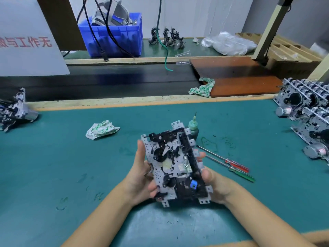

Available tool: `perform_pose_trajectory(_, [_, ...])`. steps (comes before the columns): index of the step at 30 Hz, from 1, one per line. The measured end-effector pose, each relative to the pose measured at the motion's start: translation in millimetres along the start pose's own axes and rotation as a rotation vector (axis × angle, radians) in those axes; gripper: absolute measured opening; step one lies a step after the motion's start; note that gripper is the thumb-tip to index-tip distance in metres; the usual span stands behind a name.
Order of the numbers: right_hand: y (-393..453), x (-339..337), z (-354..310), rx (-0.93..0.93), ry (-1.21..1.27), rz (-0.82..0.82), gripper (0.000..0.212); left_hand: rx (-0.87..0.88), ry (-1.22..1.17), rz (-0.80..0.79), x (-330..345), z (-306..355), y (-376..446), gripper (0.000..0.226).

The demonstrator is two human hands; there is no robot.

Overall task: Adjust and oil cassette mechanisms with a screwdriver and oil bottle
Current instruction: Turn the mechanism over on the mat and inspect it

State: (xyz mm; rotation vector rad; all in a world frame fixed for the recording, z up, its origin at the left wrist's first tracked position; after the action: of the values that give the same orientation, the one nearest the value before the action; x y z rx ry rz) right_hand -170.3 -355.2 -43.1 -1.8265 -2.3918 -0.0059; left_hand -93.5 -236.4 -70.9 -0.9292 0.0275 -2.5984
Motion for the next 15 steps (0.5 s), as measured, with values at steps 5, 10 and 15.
perform_pose_trajectory(5, [-1.4, -9.4, 7.4, 0.034, -0.087, 0.063, 0.043, 0.02, -0.31, -0.112, 4.7, 6.1, -5.8, 0.116])
perform_pose_trajectory(10, [-6.3, -30.0, 3.7, -0.06, -0.368, 0.32, 0.011, 0.05, -0.328, -0.188, 2.0, 11.2, -6.7, 0.105])
perform_pose_trajectory(15, [-25.3, -66.1, -10.2, -0.03, -1.202, 0.819, 0.023, 0.007, -0.359, -0.079, -6.4, 5.6, 0.2, 0.093])
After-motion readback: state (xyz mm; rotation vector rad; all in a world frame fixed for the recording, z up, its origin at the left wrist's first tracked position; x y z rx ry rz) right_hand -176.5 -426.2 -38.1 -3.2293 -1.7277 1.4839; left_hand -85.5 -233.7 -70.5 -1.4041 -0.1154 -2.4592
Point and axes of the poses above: each hand's wrist, its own y-axis towards the middle knuckle, its own x-axis out of the palm, z = x × y, the point moved 3 cm from there along y, towards the middle knuckle
